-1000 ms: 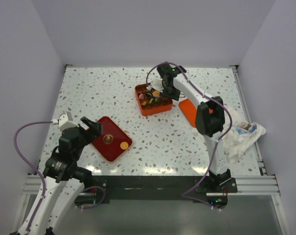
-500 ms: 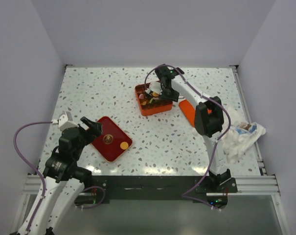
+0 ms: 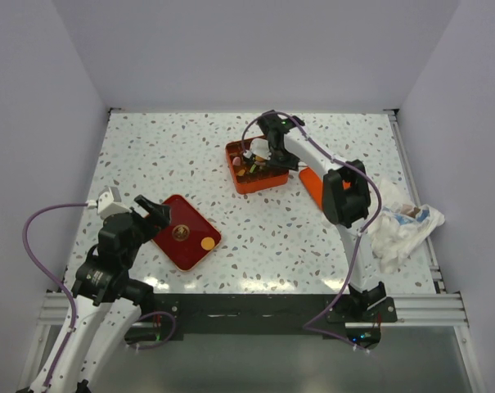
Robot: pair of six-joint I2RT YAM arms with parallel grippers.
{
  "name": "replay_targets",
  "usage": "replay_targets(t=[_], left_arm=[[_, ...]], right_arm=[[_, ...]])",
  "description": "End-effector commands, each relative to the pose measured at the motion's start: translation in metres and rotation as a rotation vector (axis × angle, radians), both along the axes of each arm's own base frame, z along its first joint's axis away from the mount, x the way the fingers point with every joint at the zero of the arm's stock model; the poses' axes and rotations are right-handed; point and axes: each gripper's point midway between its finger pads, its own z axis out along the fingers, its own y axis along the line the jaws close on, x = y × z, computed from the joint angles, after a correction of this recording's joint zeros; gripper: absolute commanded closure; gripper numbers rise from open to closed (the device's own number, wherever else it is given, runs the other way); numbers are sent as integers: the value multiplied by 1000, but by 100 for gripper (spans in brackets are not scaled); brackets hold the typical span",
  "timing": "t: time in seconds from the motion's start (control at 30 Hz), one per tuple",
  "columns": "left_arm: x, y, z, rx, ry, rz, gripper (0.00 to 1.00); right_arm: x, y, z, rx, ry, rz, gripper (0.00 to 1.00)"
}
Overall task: Pack the cookies
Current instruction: Place the fake cookies in the packing box.
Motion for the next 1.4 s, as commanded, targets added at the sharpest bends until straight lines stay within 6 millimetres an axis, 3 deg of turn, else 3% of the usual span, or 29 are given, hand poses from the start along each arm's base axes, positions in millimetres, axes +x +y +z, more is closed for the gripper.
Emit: replay_targets(t=[0.0, 1.37], left_arm=[[2, 0, 7, -10, -27, 8, 12], [4, -2, 10, -12, -32, 0, 12]], right_arm=[[13, 4, 23, 8, -76, 12, 67], [26, 1, 62, 79, -217, -44, 91]])
